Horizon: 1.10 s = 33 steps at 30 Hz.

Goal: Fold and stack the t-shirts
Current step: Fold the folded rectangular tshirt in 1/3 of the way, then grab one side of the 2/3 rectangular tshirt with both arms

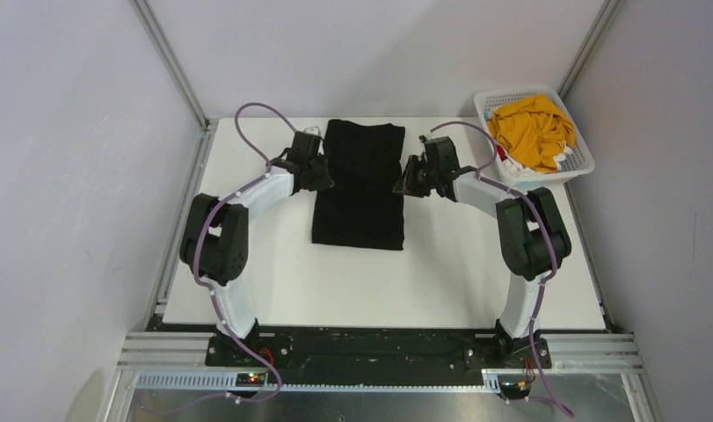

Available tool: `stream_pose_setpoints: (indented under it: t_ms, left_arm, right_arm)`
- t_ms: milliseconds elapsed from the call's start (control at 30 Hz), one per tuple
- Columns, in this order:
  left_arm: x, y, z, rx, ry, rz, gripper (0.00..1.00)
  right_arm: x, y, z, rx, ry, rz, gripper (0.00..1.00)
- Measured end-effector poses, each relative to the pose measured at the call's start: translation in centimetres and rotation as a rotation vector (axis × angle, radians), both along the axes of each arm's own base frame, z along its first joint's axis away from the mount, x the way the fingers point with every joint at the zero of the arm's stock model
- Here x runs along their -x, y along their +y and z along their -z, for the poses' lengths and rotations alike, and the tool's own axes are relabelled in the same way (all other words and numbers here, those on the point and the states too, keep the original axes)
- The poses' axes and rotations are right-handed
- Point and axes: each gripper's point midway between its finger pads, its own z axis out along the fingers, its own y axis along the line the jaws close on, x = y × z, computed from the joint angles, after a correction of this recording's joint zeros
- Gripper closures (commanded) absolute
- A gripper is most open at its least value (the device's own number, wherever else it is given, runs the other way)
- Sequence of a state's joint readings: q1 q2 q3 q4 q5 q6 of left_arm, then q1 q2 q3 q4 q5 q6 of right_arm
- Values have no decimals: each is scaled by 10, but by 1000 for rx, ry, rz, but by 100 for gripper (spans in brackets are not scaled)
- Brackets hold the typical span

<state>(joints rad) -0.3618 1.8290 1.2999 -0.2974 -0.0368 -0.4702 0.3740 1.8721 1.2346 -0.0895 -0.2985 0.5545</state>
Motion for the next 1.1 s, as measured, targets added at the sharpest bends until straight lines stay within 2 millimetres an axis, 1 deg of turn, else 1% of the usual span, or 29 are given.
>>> stream_pose_setpoints:
  t_ms: [33,67,100,133,167,200,233,300,367,400,467,500,567,600,667,700,767,800,833,867,900,967,1000,1033,1067,1100]
  left_arm:
    - [-3,1,1,1,1,-1,43]
    - [-7,2,1,6,1,-4,31]
    - [-12,5,0,10,-1,-11,9]
    - [-17,8,-2,14,-6,-18,3]
    - [-22,12,-5,19,-12,-28,2]
    - [-29,18,-9,38,-19,-45,1]
    - [-33,24,-13,51,-26,-59,1]
    - [-38,35,-20,63,-42,-83,0]
    - [-34,43,-26,75,-52,-102,0]
    - [-27,47,-29,81,-52,-108,0]
    - [-10,49,-32,92,-51,-110,0]
    - [2,48,-31,100,-47,-108,0]
    - [31,48,-25,116,-26,-105,0]
    - [42,47,-21,123,-12,-103,0]
    - [68,45,-6,135,22,-98,0]
    - [84,44,6,141,49,-97,0]
    - [107,42,25,147,98,-94,2]
    - [116,41,34,150,119,-94,7]
    - [125,41,43,155,142,-99,9]
    - [132,42,51,158,163,-106,15]
    - [137,43,57,163,177,-114,19]
    - [130,39,54,190,154,-122,34]
    - [127,37,55,199,148,-126,38]
    - [126,36,57,207,154,-132,44]
    - [125,35,61,209,160,-134,47]
    - [123,34,62,218,159,-135,52]
  right_arm:
    - [-4,0,3,3,1,2,52]
    - [-10,-1,4,8,-4,2,46]
    - [-16,-1,4,12,-9,3,33]
    - [-23,-2,2,12,-17,9,25]
    - [-31,-5,-1,16,-30,13,12]
    - [-36,-7,-5,16,-41,21,8]
    - [-41,-10,-10,24,-59,24,2]
    - [-46,-17,-18,47,-87,42,1]
    - [-41,-22,-23,76,-99,49,0]
    - [-34,-23,-24,87,-100,48,1]
    - [-14,-25,-25,99,-90,42,1]
    - [2,-22,-23,102,-79,25,1]
    - [32,-22,-16,104,-46,7,1]
    - [44,-21,-12,101,-31,0,1]
    - [76,-20,2,96,22,-18,1]
    - [92,-20,10,95,54,-24,2]
    - [115,-20,23,97,104,-28,4]
    - [125,-19,30,98,127,-29,7]
    - [132,-19,34,100,143,-27,8]
    - [139,-20,40,103,163,-19,10]
    - [142,-20,43,105,175,-7,11]
    - [143,-22,47,106,181,19,16]
    - [139,-22,47,105,171,34,19]
    - [137,-21,47,100,169,44,21]
    - [135,-21,47,97,163,53,24]
    - [133,-20,47,94,160,62,26]
